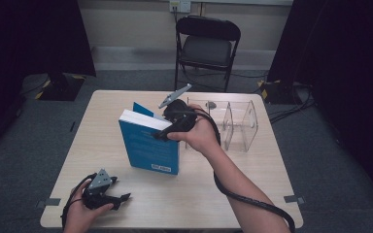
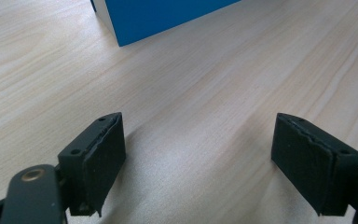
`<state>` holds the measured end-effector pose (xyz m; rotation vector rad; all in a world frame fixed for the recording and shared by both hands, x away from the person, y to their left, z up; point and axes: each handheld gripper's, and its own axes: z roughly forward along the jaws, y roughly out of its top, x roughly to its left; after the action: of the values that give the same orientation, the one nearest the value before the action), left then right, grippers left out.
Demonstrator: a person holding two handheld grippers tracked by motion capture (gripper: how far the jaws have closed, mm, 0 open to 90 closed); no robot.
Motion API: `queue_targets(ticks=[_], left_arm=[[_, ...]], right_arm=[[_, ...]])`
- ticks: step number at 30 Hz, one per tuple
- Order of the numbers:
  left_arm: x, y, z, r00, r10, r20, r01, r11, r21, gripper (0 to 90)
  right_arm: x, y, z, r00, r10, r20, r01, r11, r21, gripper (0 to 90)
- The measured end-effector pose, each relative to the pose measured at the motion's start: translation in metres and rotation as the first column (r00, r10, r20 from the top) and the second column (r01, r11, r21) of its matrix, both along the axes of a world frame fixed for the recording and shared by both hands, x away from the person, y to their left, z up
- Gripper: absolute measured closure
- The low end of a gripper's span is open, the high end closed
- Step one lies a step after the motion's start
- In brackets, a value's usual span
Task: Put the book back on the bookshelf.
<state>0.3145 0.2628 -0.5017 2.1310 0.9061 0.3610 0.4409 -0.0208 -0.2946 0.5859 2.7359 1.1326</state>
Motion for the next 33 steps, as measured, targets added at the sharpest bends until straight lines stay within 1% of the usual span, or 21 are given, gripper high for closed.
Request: queue_targets(ticks=[1,3,6,7,9,12,14,15,16,18,20,22,23,24,25,26,27,28,29,30,33], left_arm=[[0.000,0.000,0.000,1.0000,0.000,0.001,0.000,1.0000,0.001,17.3],[0.000,0.000,0.000,1.0000,-0.003,0.001,0.003,1.0000,0.005,17.3],[0.000,0.000,0.000,1.0000,-0.008,0.003,0.008,0.9999,0.012,17.2],[0.000,0.000,0.000,1.0000,-0.008,0.004,0.008,0.9999,0.013,17.1],[0.000,-0.001,0.000,1.0000,-0.004,0.002,0.004,0.9999,0.009,17.1],[0.000,-0.001,0.000,1.0000,-0.005,0.005,0.005,0.9999,0.013,17.0],[0.000,-0.001,0.000,1.0000,-0.006,0.006,0.006,0.9999,0.014,17.0],[0.000,0.000,0.000,0.9999,-0.009,0.009,0.009,0.9998,0.019,16.9],[0.000,-0.001,0.000,1.0000,-0.005,0.005,0.005,0.9999,0.012,16.9],[0.000,-0.001,0.000,0.9999,-0.009,0.011,0.009,0.9998,0.019,16.9],[0.000,-0.001,0.000,0.9999,-0.008,0.011,0.008,0.9998,0.018,16.9],[0.000,-0.001,0.000,0.9999,-0.009,0.009,0.009,0.9998,0.018,16.9],[0.000,-0.001,0.000,1.0000,-0.004,0.004,0.004,0.9999,0.012,16.9],[0.000,0.000,0.000,0.9999,-0.009,0.010,0.009,0.9998,0.019,16.9],[0.000,-0.001,0.000,0.9999,-0.008,0.010,0.008,0.9998,0.018,16.9],[0.000,-0.001,0.000,1.0000,-0.004,0.005,0.004,0.9999,0.012,16.9],[0.000,-0.001,0.000,0.9999,-0.009,0.011,0.009,0.9998,0.020,16.9],[0.000,-0.001,0.000,0.9999,-0.008,0.011,0.008,0.9998,0.018,16.9],[0.000,0.000,0.000,0.9999,-0.009,0.009,0.009,0.9998,0.018,16.9],[0.000,-0.001,0.000,1.0000,-0.005,0.004,0.005,0.9999,0.011,16.9],[0.000,-0.001,0.000,1.0000,-0.003,0.006,0.003,0.9999,0.013,16.9]], right_arm=[[0.000,-0.001,0.000,0.9999,0.004,0.011,-0.004,1.0000,-0.001,37.1],[0.000,-0.002,-0.002,0.9998,0.015,0.015,-0.014,0.9999,-0.007,34.6],[0.001,-0.005,-0.005,0.9997,0.024,0.009,-0.024,0.9993,-0.027,33.2],[0.000,-0.005,-0.006,0.9998,0.018,-0.002,-0.018,0.9993,-0.033,33.2],[0.000,-0.008,-0.007,0.9999,0.013,-0.002,-0.013,0.9998,-0.012,33.3],[0.000,-0.009,-0.009,0.9997,0.019,-0.014,-0.019,0.9997,-0.014,33.6],[0.000,-0.008,-0.010,0.9997,0.023,-0.007,-0.023,0.9996,-0.016,34.1],[-0.001,-0.008,-0.010,0.9998,0.019,-0.009,-0.019,0.9997,-0.016,34.6],[-0.001,-0.008,-0.010,0.9998,0.017,-0.012,-0.017,0.9997,-0.017,35.7],[-0.002,-0.007,-0.011,0.9997,0.014,-0.018,-0.014,0.9998,-0.016,38.4],[-0.002,-0.006,-0.012,0.9996,0.017,-0.021,-0.017,0.9998,-0.008,43.8],[-0.003,-0.004,-0.012,0.9995,0.015,-0.029,-0.016,0.9997,-0.018,47.4],[-0.003,-0.003,-0.012,0.9995,0.012,-0.028,-0.012,0.9998,-0.015,49.6],[-0.004,-0.003,-0.012,0.9995,0.010,-0.031,-0.011,0.9998,-0.017,51.6],[-0.004,-0.001,-0.012,0.9992,0.000,-0.041,-0.001,0.9997,-0.024,51.9],[-0.004,-0.001,-0.012,0.9993,0.001,-0.038,-0.002,0.9996,-0.028,52.1],[-0.003,-0.001,-0.012,0.9989,-0.007,-0.045,0.006,0.9996,-0.026,52.1],[-0.003,0.000,-0.013,0.9986,-0.017,-0.049,0.016,0.9996,-0.022,51.2],[-0.004,0.000,-0.013,0.9989,-0.017,-0.044,0.016,0.9995,-0.026,50.8],[-0.005,0.000,-0.014,0.9995,-0.012,-0.030,0.011,0.9994,-0.032,50.4],[-0.004,0.001,-0.015,0.9987,-0.027,-0.043,0.026,0.9992,-0.030,49.9]])
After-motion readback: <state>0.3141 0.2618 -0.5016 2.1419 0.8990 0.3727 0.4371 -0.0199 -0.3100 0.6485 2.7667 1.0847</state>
